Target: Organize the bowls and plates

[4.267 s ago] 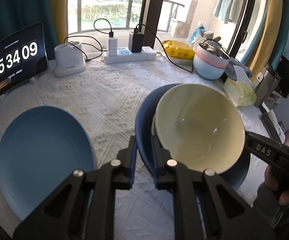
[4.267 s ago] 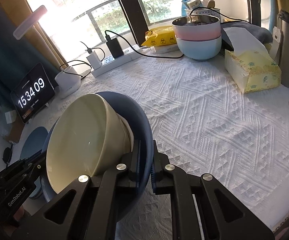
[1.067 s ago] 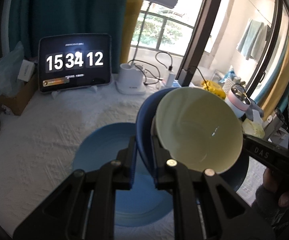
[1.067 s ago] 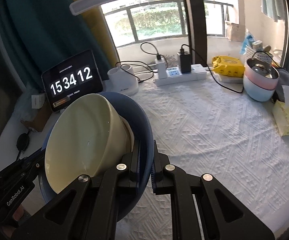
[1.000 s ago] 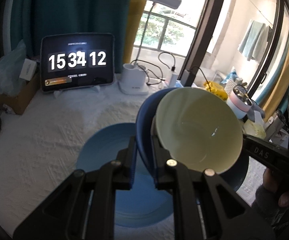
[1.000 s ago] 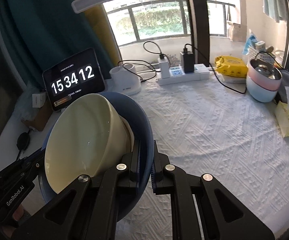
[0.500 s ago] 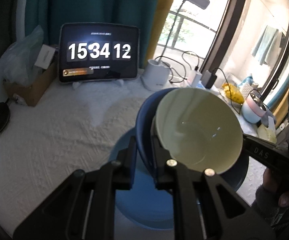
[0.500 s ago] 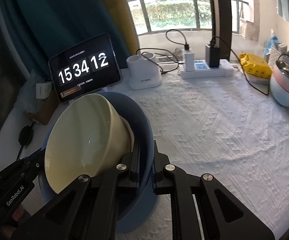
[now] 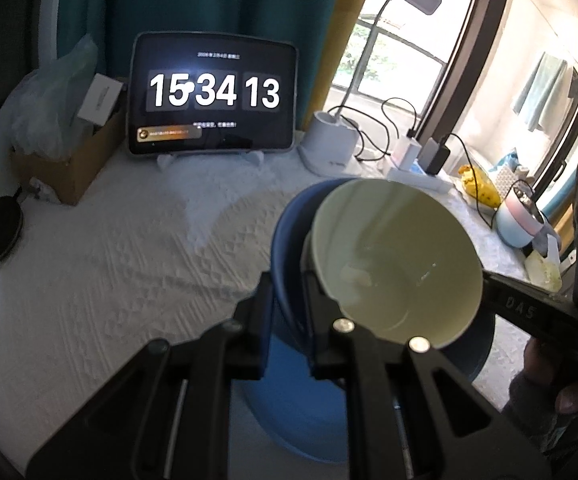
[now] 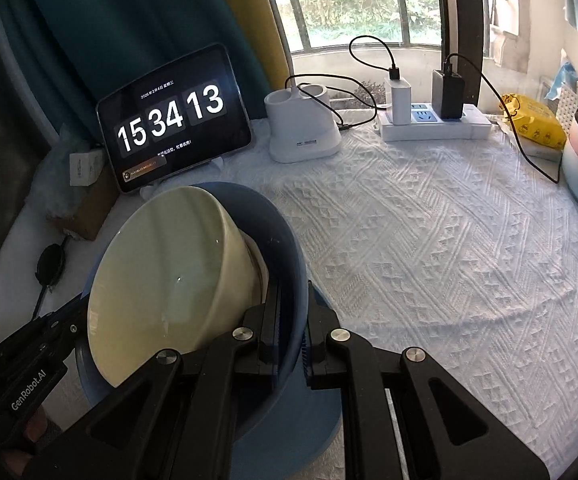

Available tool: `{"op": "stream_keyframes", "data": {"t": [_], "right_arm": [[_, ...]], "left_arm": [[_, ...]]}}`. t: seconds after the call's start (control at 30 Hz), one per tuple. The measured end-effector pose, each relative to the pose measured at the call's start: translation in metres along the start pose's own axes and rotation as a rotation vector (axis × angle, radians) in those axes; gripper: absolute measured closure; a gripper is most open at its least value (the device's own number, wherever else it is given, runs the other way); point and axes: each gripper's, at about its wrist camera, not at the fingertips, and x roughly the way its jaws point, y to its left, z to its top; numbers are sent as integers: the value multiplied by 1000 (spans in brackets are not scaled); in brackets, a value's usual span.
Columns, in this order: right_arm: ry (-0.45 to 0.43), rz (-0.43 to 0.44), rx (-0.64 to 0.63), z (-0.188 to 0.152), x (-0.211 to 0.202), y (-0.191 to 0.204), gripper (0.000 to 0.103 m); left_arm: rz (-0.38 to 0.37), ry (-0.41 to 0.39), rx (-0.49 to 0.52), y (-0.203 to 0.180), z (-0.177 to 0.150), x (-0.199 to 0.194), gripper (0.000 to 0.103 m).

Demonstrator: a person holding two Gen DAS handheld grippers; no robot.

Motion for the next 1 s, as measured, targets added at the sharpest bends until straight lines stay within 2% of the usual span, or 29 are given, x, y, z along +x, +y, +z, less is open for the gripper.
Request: {"op": "stream_keyframes", "data": {"t": [0.27,0.67,0.87,0.93,1.0], "right_arm": [[16,27,27,-2,4,-9,91],[2,15,13,-1,1,-8,90],[-26,-12,9,1,-6,-12,77],[-36,-20,11,1,-8,-14,72],[-45,-28,9,0,-11,-15,67]], "left_arm": [[10,-24,3,-3,-2,0,91],[30,-36,1,-2,-2,-1,85],[94,-50,8,-4,-3,-4,70],[112,-59,11,-4,-4,-7,58],[125,-67,12,-3,-4,-9,56]]}}
